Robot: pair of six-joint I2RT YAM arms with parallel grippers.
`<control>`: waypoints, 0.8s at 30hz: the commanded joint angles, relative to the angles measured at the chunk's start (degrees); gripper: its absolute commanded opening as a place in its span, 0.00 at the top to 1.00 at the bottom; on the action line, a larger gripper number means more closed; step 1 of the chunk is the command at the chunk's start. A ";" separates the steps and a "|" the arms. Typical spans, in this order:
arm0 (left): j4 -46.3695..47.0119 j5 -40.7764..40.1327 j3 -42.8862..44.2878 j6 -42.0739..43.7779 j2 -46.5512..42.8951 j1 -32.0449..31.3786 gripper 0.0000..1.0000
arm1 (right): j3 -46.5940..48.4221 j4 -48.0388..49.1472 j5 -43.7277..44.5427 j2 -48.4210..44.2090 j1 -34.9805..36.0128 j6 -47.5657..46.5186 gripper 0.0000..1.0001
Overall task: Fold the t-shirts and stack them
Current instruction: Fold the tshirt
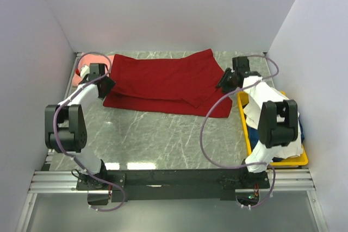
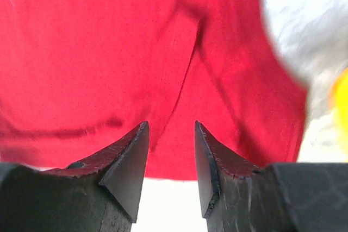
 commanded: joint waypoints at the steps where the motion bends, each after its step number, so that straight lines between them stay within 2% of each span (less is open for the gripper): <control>1: 3.94 1.29 -4.34 -2.66 -4.31 -0.36 0.39 | -6.07 4.37 0.93 -7.64 4.67 -0.53 0.54; 5: 6.22 2.61 -7.59 -3.10 -4.40 -2.56 0.36 | -11.27 6.83 1.20 -10.46 8.54 0.35 0.54; 10: 8.77 5.42 -6.46 -2.92 -1.42 -3.17 0.35 | -14.80 9.73 0.41 -10.99 10.75 0.96 0.54; 17: 9.30 6.39 0.91 -2.57 6.22 -3.70 0.35 | -16.73 11.84 0.14 -10.38 13.47 1.14 0.53; 24: 8.60 7.36 8.22 -1.87 12.47 -3.87 0.36 | -19.54 14.30 -1.35 -10.03 13.74 0.44 0.46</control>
